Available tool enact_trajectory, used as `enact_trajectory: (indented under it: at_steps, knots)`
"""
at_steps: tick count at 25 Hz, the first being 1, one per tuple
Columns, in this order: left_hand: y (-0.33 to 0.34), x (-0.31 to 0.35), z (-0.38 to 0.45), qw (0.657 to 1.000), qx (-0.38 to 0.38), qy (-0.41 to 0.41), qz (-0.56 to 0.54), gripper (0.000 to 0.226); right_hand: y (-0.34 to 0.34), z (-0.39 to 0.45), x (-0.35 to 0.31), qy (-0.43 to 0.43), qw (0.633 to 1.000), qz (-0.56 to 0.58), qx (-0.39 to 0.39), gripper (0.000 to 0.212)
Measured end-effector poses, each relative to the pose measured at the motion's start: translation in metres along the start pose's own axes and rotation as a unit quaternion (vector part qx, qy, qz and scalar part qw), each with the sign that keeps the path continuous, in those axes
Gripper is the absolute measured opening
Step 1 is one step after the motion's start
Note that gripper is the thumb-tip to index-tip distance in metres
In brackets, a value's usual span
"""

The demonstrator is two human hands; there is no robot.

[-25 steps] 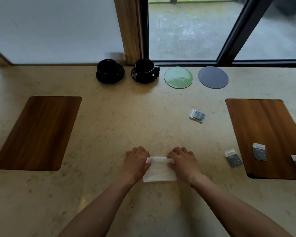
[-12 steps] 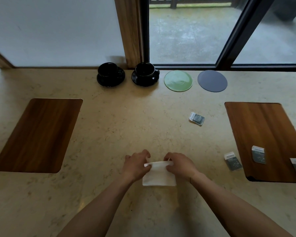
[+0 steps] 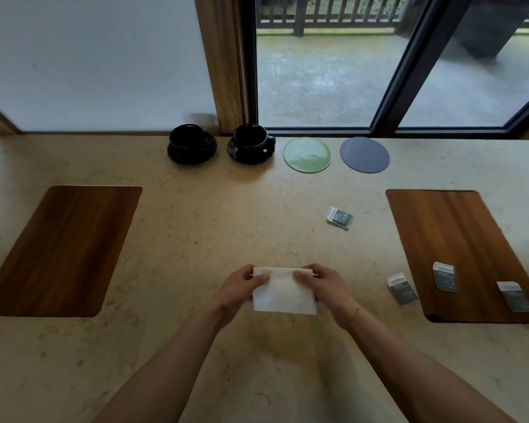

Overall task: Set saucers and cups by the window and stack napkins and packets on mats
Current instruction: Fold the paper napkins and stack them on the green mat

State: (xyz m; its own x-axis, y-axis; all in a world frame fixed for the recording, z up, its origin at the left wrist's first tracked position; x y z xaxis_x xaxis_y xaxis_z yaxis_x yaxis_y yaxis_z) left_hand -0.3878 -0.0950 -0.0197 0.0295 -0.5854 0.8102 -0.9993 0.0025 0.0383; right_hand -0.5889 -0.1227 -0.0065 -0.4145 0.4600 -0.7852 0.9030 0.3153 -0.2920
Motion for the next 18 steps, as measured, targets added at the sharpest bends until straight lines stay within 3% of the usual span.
enact_trajectory:
  at_steps: [5,11,18]
  knots:
    - [0.034,0.022,-0.003,0.992,0.104,0.068,0.002,0.025,-0.004,-0.003,-0.009,0.019,0.985,0.155,0.068,0.030]
    - [0.064,0.045,0.009,0.971,0.204,0.118,-0.049,0.037,-0.023,0.008,-0.023,-0.049,0.985,0.040,0.158,0.040]
    - [0.088,0.079,0.020,0.938,0.270,0.213,0.051,0.035,-0.058,0.024,-0.036,-0.101,0.962,-0.073,0.242,0.041]
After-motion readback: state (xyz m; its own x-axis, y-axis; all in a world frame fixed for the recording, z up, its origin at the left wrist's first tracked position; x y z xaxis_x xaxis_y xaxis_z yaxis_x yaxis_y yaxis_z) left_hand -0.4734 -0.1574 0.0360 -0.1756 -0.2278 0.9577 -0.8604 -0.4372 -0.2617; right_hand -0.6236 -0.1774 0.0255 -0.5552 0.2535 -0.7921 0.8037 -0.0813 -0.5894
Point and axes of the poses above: each hand's wrist, its own z-axis towards the middle knuckle, its own y-axis out of the palm, x = y × z, the point moved 4 cm from there along z, towards the middle knuckle, and after that the axes turned 7 degrees about -z, right-handed, at the moved point
